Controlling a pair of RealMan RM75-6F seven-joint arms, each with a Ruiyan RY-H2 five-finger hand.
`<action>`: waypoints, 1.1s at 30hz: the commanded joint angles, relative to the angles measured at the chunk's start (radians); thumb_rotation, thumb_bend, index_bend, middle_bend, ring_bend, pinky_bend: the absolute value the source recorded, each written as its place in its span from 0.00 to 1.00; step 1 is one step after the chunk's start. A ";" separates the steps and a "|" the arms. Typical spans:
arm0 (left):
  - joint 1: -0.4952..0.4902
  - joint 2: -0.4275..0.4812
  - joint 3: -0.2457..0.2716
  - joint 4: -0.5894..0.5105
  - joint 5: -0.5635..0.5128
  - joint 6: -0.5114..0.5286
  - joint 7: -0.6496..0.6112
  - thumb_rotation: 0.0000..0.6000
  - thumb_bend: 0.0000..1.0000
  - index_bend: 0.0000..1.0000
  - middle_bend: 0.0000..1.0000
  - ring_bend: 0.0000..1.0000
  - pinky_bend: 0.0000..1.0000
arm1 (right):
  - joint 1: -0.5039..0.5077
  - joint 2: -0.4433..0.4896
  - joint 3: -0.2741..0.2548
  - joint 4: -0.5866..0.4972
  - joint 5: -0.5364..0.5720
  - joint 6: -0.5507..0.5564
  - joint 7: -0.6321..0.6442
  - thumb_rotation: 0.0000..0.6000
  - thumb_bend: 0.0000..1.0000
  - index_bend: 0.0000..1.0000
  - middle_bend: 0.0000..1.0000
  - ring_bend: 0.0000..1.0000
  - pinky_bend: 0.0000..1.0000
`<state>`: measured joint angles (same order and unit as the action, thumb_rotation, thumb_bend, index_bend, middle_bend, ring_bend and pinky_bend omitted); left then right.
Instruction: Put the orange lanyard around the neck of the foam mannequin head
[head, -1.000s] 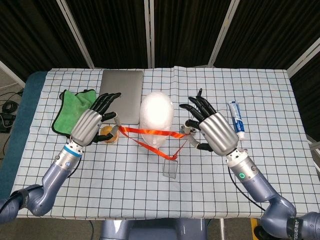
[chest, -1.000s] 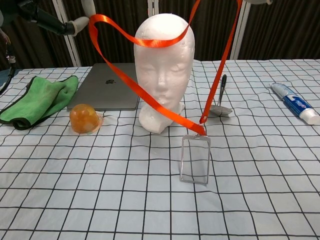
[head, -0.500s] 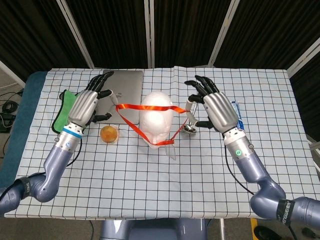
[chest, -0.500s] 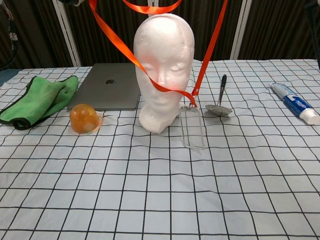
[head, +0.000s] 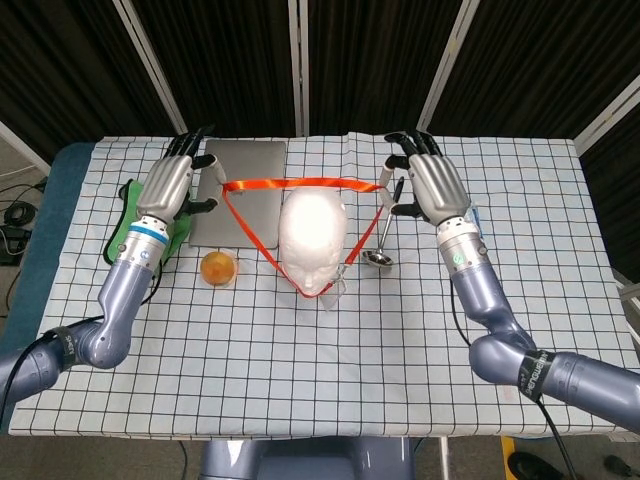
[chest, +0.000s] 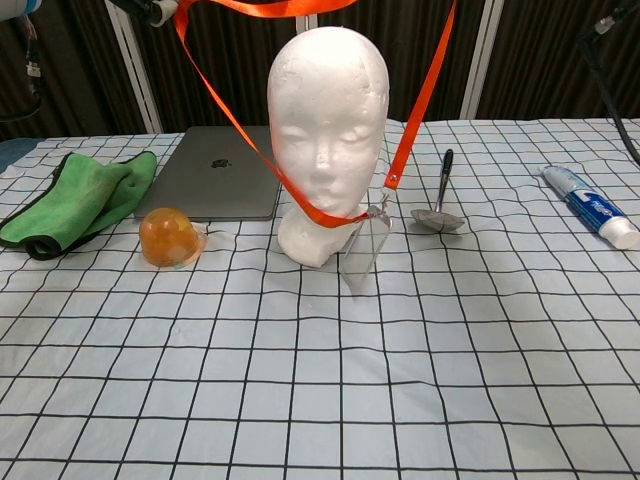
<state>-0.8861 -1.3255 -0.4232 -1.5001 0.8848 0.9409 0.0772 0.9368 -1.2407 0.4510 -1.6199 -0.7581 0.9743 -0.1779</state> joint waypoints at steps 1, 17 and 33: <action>-0.018 -0.025 0.009 0.045 -0.016 -0.024 0.005 1.00 0.52 0.67 0.00 0.00 0.00 | 0.031 -0.046 -0.012 0.066 0.037 -0.014 -0.031 1.00 0.45 0.69 0.16 0.00 0.00; -0.043 -0.090 0.018 0.195 -0.016 -0.087 -0.066 1.00 0.00 0.00 0.00 0.00 0.00 | 0.053 -0.122 -0.042 0.225 0.075 0.033 -0.116 1.00 0.02 0.03 0.00 0.00 0.00; 0.166 0.107 0.155 -0.036 0.199 0.114 -0.034 1.00 0.00 0.00 0.00 0.00 0.00 | -0.207 0.172 -0.189 -0.067 -0.183 0.084 -0.009 1.00 0.68 0.07 0.00 0.00 0.00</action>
<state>-0.7614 -1.2579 -0.3020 -1.4908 1.0551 1.0128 0.0121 0.7801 -1.1161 0.3039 -1.6423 -0.8897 1.0541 -0.2218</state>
